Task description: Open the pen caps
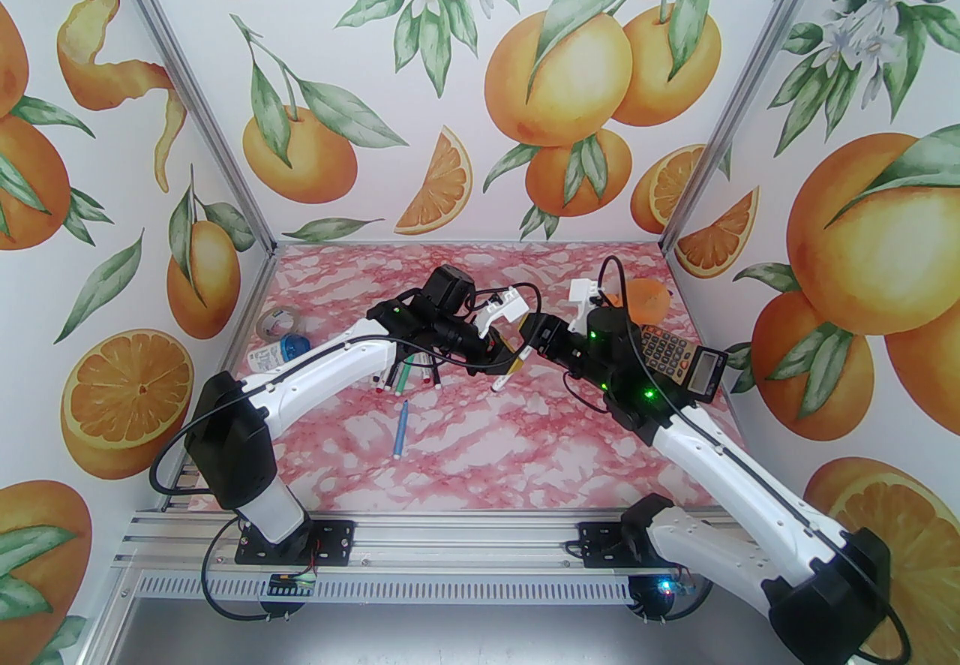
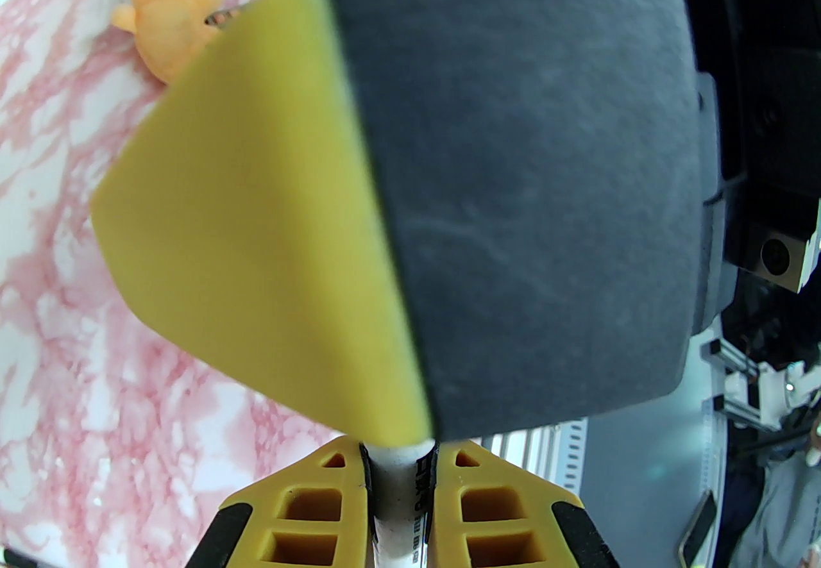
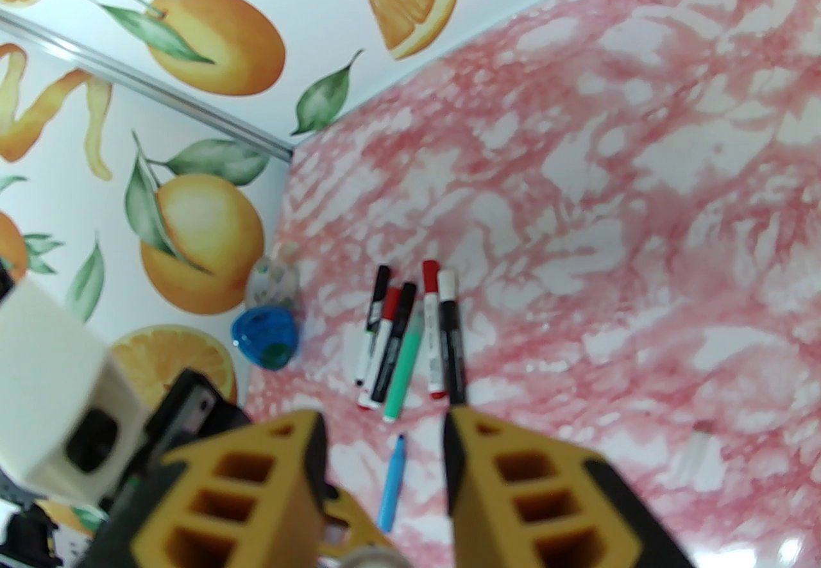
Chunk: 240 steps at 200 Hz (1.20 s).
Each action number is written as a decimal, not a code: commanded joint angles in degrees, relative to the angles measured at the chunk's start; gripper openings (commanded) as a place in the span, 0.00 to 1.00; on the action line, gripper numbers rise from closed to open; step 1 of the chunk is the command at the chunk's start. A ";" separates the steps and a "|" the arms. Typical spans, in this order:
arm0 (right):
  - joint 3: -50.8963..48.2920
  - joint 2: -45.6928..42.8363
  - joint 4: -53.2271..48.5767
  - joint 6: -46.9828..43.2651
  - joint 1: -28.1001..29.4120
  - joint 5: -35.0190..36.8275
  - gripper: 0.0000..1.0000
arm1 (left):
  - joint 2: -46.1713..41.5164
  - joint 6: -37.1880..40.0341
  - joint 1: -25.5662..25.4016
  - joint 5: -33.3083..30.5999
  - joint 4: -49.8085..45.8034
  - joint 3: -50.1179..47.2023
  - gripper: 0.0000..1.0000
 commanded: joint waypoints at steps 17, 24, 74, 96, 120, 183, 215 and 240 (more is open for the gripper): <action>-0.35 -0.19 1.46 -0.05 -0.26 -0.74 0.27 | -0.88 0.93 -0.39 1.23 -0.40 0.37 0.14; -0.33 -0.19 1.33 -0.10 -0.21 -0.74 0.26 | -0.78 0.93 -0.41 1.26 -0.40 0.41 0.14; -0.94 -0.23 0.88 -0.45 -0.23 -0.64 0.19 | -0.44 0.93 -0.48 1.09 -0.74 0.58 0.14; -1.52 -0.27 0.93 -0.45 -0.25 -0.56 0.15 | -0.29 0.93 -0.45 0.91 -0.76 0.56 0.14; -1.80 -1.09 0.95 -0.02 -0.30 0.29 0.13 | -0.33 0.93 -0.62 1.17 -0.59 0.46 0.18; -3.89 -4.82 6.62 6.37 -0.32 0.94 0.11 | -0.73 0.58 -1.36 1.87 1.03 -0.44 0.38; -5.07 -4.78 9.33 8.14 -0.30 -0.53 0.10 | -0.17 0.25 -1.42 2.61 1.28 -0.43 0.39; -5.86 -4.66 9.76 8.34 -0.20 -0.91 0.10 | -0.29 -0.21 -1.46 3.61 1.93 -0.53 0.34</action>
